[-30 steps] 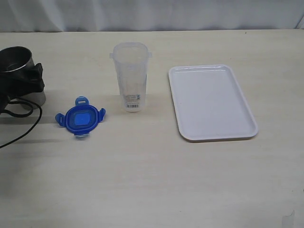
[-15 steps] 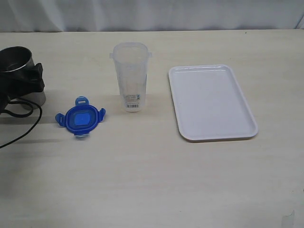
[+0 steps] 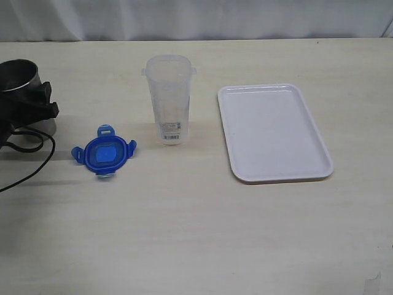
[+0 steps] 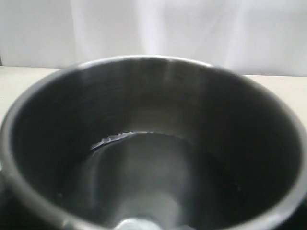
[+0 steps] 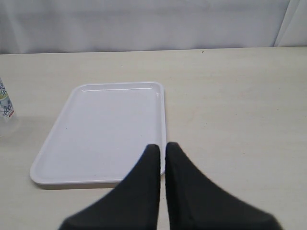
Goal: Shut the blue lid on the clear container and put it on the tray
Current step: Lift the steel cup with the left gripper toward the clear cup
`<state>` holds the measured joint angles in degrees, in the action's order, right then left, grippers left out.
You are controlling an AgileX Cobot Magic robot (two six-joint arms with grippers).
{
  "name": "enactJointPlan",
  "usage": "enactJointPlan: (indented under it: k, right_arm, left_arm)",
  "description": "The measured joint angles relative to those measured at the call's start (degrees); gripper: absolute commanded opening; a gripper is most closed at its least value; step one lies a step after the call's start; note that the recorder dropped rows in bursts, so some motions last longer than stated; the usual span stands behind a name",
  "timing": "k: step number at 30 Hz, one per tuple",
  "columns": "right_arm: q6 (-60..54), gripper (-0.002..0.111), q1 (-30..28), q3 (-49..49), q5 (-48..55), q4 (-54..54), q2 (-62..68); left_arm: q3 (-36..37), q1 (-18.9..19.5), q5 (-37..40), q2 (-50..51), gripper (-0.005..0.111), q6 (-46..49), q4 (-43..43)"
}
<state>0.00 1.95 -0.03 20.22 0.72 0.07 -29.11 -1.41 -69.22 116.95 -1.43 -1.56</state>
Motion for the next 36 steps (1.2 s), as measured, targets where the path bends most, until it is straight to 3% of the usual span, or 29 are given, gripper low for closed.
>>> enactJointPlan:
  k: [8,28,36]
  right_arm:
    - [0.0,0.004,0.0,0.0,0.0,0.0,0.0]
    - [0.0,0.004,0.0,0.0,0.0,0.0,0.0]
    - [0.0,0.004,0.0,0.0,0.0,0.0,0.0]
  left_arm:
    - [-0.1,0.0,0.12,-0.13,0.0,0.0,0.36]
    - [-1.43,0.0,4.19,-7.99,0.0,-2.97,12.85]
    - [-7.72,-2.16,10.7,-11.23,0.0,-4.51,16.61]
